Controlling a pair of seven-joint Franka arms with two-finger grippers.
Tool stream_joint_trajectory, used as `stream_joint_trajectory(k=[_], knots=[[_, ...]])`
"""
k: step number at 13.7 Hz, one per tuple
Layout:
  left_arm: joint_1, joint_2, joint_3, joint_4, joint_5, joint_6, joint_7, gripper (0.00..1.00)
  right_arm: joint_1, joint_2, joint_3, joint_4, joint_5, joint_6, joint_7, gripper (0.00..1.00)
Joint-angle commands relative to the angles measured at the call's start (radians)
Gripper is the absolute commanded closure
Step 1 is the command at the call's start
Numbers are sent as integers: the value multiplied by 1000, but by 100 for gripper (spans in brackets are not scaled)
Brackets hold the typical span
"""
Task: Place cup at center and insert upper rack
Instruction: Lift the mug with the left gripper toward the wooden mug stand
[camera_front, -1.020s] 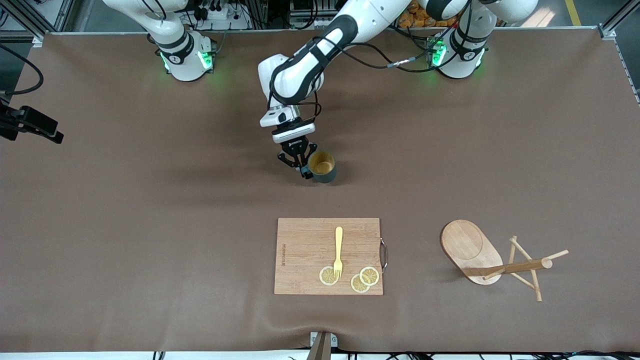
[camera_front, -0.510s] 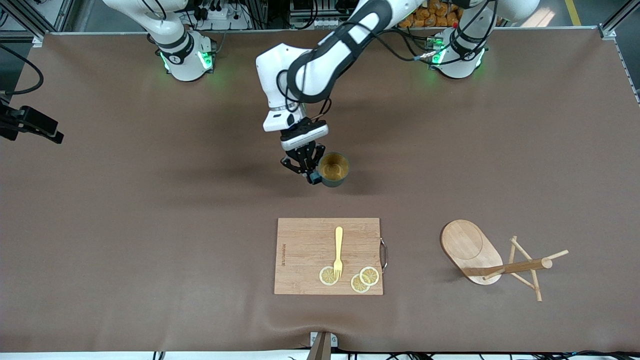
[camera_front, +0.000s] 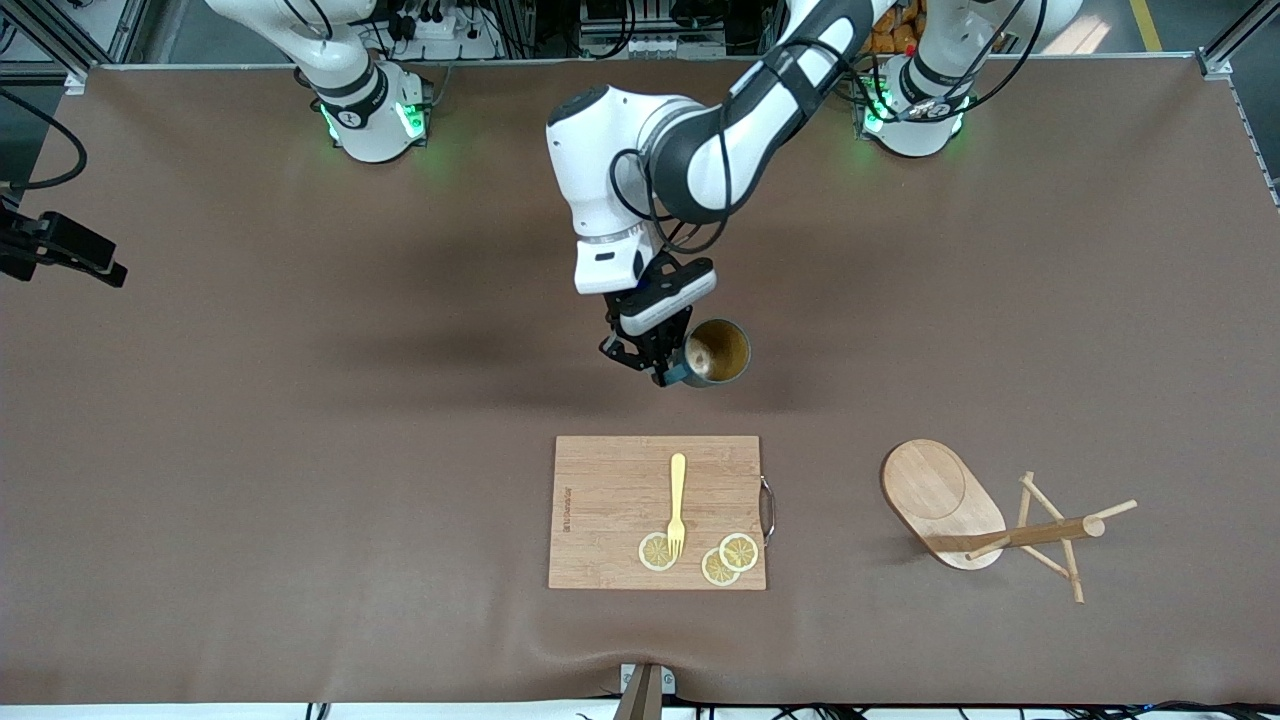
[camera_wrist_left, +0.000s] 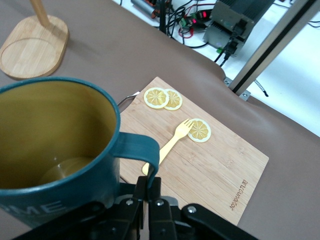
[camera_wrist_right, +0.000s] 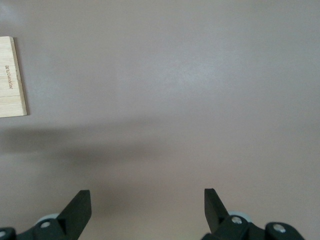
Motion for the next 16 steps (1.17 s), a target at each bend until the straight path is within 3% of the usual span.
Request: stream_joint_trajectory(k=[1, 9, 16], knots=[[37, -51, -9, -4, -73, -1, 57, 100, -9, 4, 2, 13, 18, -11, -10, 0], [141, -157, -6, -6, -323, -2, 241, 100, -9, 4, 2, 13, 18, -19, -10, 0], [295, -214, -11, -6, -579, -8, 331, 100, -7, 4, 2, 13, 18, -20, -10, 0]])
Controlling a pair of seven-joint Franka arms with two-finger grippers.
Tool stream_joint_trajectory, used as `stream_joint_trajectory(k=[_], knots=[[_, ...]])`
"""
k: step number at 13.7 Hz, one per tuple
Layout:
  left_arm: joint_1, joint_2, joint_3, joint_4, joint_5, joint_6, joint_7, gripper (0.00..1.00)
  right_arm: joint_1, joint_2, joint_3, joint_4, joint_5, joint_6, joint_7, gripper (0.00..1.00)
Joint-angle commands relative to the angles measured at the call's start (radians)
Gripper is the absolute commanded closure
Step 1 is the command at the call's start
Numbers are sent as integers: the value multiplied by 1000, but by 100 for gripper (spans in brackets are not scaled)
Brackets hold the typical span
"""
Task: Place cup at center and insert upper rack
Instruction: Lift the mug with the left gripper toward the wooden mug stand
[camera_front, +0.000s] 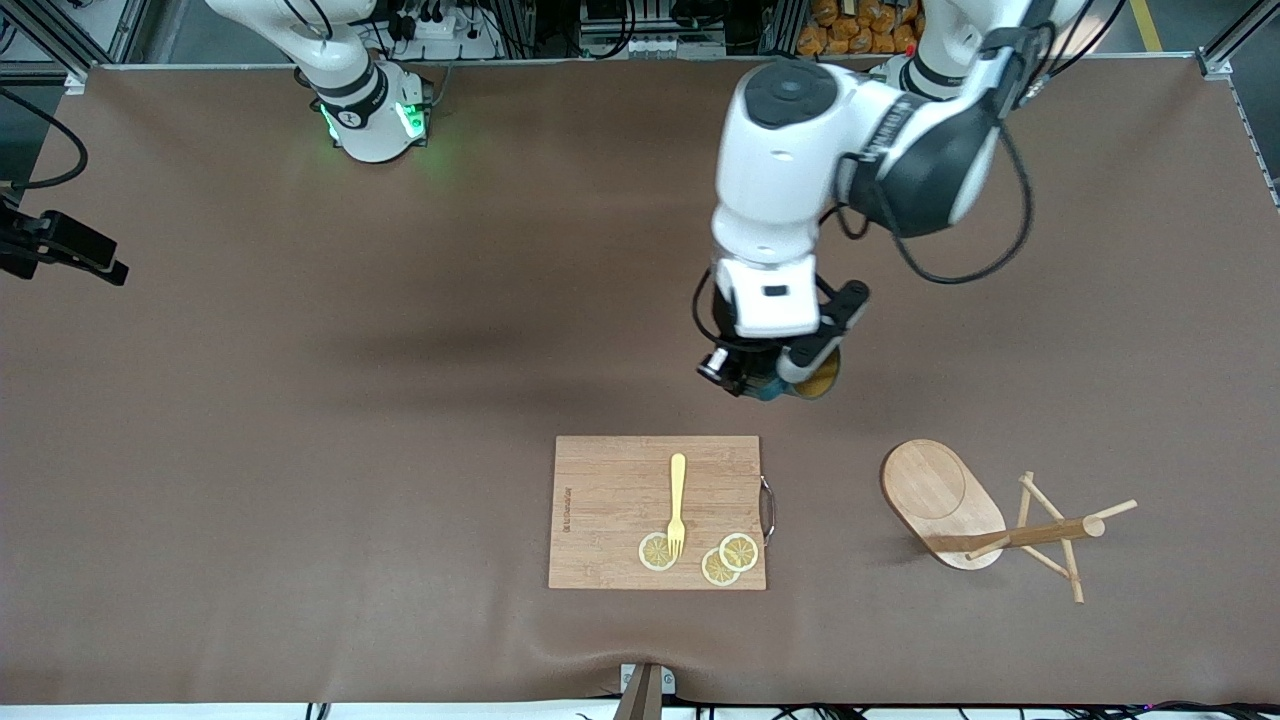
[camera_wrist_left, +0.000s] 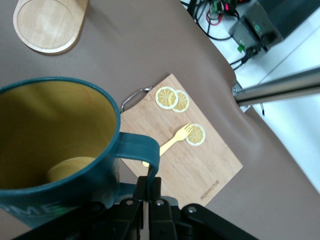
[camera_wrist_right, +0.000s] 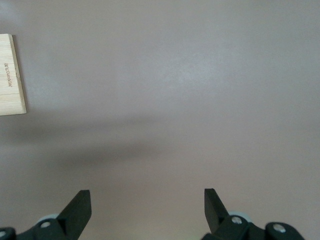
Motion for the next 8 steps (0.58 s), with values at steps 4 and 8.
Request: stream_joint_trajectory(k=[4, 8], knots=[[139, -64, -11, -21, -211, -13, 137, 100, -8, 4, 2, 13, 18, -12, -10, 0], [224, -78, -11, -21, -326, -52, 251, 100, -8, 4, 2, 13, 18, -12, -10, 0]])
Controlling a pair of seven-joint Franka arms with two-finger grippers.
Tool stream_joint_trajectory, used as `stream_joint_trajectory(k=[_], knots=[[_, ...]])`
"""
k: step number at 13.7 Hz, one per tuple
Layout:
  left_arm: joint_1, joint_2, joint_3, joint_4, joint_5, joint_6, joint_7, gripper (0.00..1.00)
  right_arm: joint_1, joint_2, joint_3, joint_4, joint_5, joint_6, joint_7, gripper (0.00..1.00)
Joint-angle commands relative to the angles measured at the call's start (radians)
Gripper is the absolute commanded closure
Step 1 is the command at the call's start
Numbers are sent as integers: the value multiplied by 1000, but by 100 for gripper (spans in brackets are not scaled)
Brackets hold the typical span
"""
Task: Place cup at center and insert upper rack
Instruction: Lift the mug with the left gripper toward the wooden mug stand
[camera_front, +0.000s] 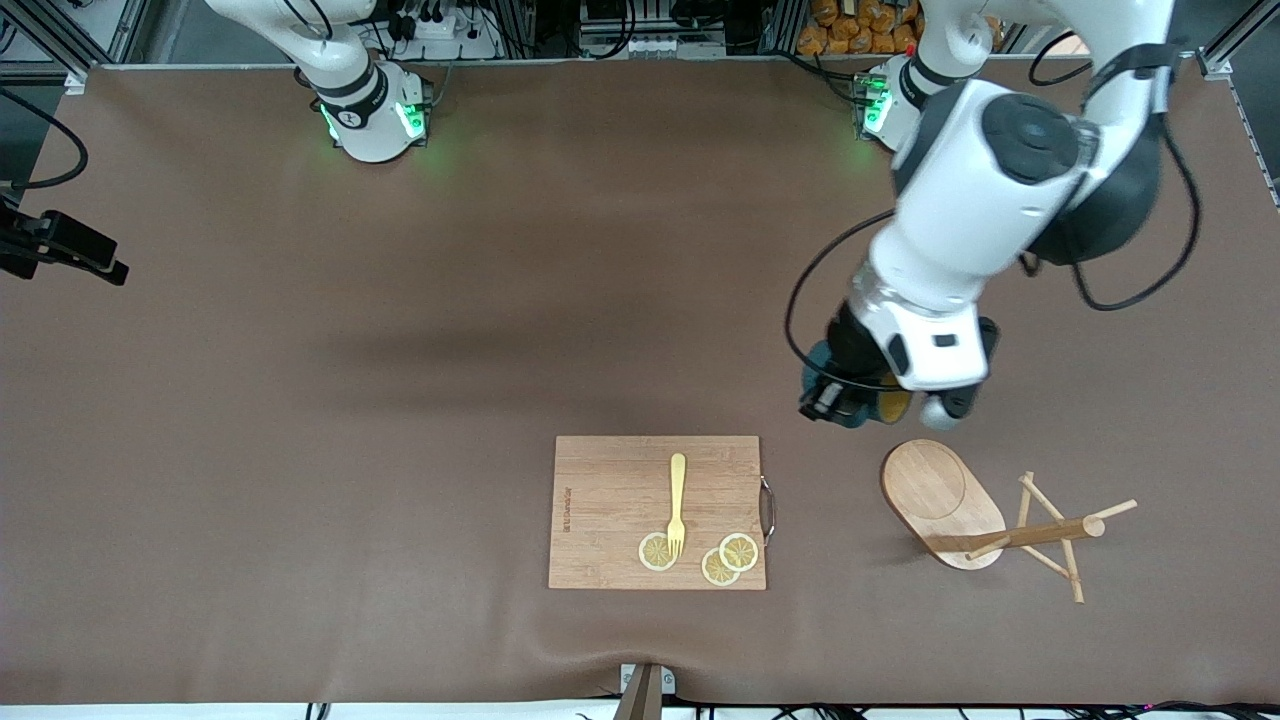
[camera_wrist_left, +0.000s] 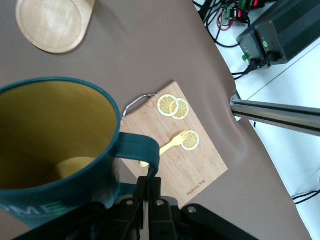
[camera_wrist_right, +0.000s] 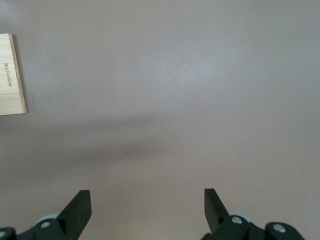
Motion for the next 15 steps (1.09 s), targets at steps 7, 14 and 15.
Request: stream_joint_trajectory(k=[7, 14, 15], knots=[[234, -15, -7, -25, -402, -46, 241, 100, -9, 4, 2, 13, 18, -11, -10, 0], [401, 62, -7, -34, -772, -97, 501, 100, -8, 4, 0, 13, 18, -16, -10, 0], [414, 79, -9, -33, -780, -108, 552, 100, -9, 3, 2, 13, 18, -16, -10, 0]])
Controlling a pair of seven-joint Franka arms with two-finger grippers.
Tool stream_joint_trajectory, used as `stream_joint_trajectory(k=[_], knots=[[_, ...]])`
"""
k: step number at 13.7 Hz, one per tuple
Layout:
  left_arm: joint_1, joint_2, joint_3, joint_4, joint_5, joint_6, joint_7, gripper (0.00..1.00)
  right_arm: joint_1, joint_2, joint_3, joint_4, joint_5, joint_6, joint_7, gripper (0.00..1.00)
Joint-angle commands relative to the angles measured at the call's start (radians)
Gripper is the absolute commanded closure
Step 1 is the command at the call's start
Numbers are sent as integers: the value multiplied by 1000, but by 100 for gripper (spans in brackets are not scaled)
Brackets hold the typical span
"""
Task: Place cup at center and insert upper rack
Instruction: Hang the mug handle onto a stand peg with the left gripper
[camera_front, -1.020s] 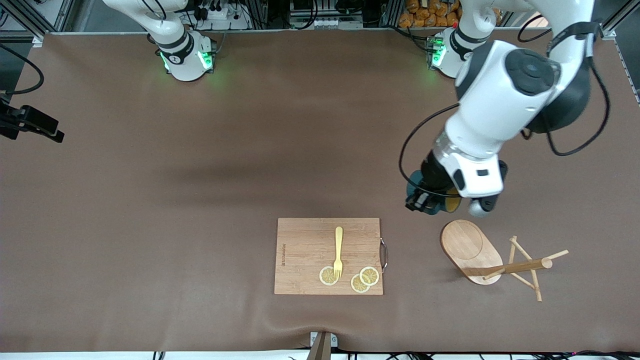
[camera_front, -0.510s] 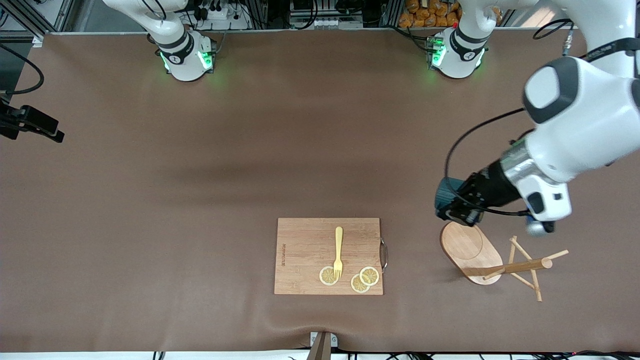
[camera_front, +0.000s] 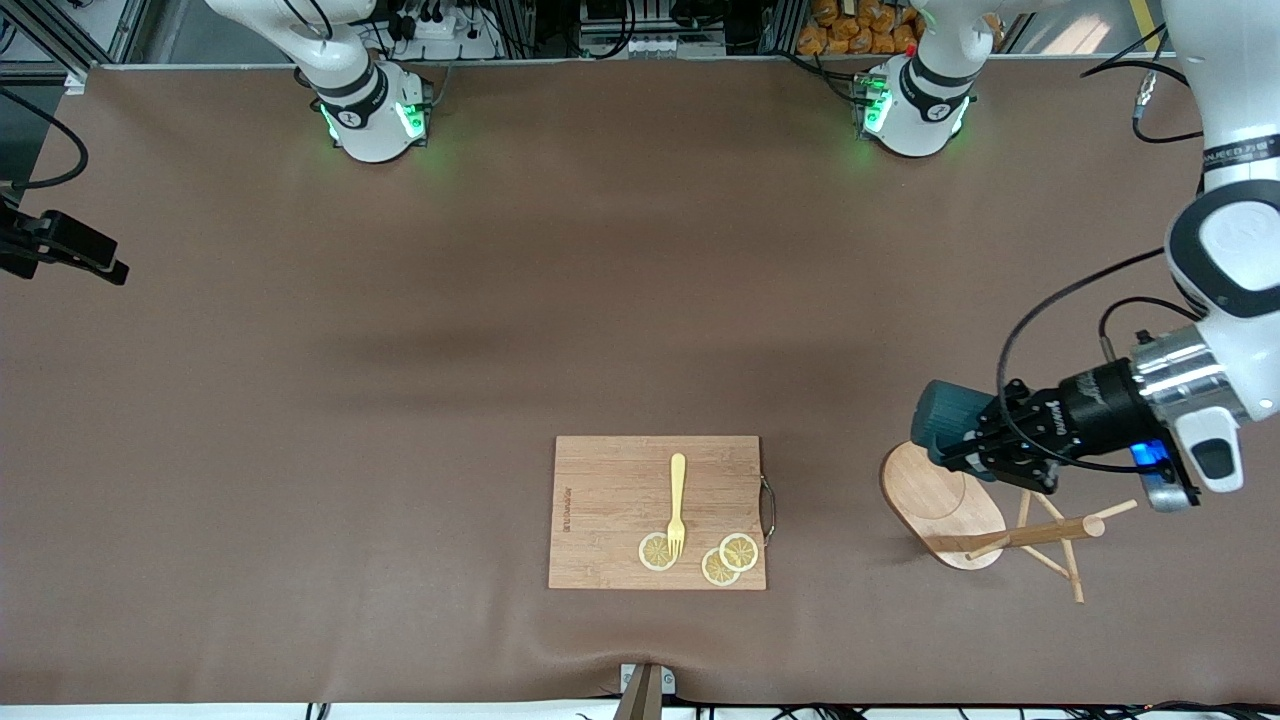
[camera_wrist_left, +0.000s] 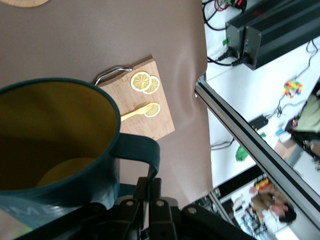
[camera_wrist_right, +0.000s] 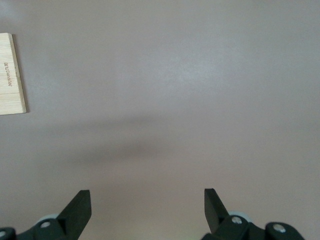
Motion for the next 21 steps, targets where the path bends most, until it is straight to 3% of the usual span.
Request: stream_joint_trajectory(k=[1, 5, 11, 16, 21], knots=[[32, 34, -10, 3, -58, -28, 130, 100, -9, 4, 0, 13, 18, -14, -10, 0], [89, 75, -11, 4, -143, -60, 271, 100, -12, 4, 2, 13, 18, -20, -10, 0], [167, 140, -10, 7, -386, -114, 552, 100, -15, 4, 2, 13, 19, -20, -10, 0], [204, 173, -11, 6, -466, -116, 626, 100, -17, 4, 2, 13, 19, -20, -11, 0], [244, 195, -13, 4, -474, -143, 678, 100, -18, 6, 0, 13, 19, -20, -11, 0]])
